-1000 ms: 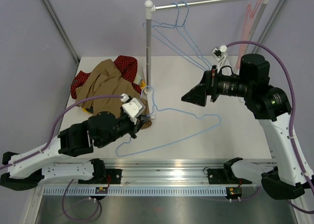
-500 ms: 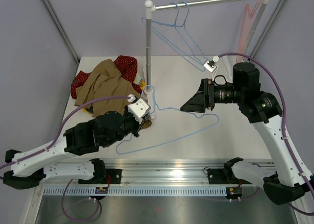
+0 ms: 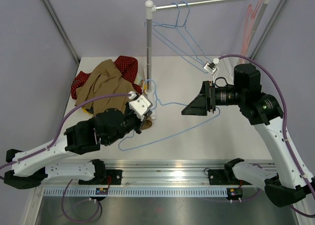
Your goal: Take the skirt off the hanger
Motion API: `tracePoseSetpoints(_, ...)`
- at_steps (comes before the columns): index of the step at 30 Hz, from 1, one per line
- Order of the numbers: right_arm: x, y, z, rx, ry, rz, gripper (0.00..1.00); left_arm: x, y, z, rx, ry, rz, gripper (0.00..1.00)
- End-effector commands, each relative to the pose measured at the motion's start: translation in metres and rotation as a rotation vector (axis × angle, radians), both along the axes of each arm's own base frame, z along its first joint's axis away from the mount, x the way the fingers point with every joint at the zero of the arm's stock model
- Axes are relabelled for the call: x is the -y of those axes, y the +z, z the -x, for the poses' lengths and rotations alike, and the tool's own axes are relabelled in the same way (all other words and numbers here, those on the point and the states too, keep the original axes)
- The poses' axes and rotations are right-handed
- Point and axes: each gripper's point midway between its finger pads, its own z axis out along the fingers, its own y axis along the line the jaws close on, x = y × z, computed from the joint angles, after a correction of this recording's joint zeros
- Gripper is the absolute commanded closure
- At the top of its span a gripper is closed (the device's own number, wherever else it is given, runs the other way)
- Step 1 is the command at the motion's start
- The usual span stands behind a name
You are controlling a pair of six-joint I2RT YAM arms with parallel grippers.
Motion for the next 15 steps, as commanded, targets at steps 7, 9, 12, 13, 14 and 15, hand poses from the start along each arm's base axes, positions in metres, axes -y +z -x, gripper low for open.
tracePoseSetpoints(7, 0.000, 0.062, -0.012, 0.181, -0.086, -0.108, 0.04, -0.006, 0.013, 0.011, -0.011, -0.050, 0.036, 1.00)
tracePoseSetpoints(9, -0.001, 0.073, -0.015, 0.195, -0.086, -0.124, 0.04, -0.009, 0.012, 0.012, -0.012, -0.053, 0.036, 1.00)
tracePoseSetpoints(12, -0.006, 0.070, -0.024, 0.177, -0.086, -0.122, 0.04, -0.011, 0.018, 0.016, -0.009, -0.073, 0.059, 1.00)
tracePoseSetpoints(13, -0.007, 0.067, -0.027, 0.170, -0.088, -0.120, 0.04, -0.010, 0.021, 0.017, -0.006, -0.078, 0.069, 1.00)
tracePoseSetpoints(14, -0.008, 0.061, -0.029, 0.152, -0.088, -0.115, 0.04, -0.012, 0.024, 0.018, -0.002, -0.078, 0.081, 1.00)
tracePoseSetpoints(15, -0.009, 0.057, -0.031, 0.145, -0.088, -0.113, 0.04, -0.013, 0.028, 0.018, 0.003, -0.078, 0.095, 1.00)
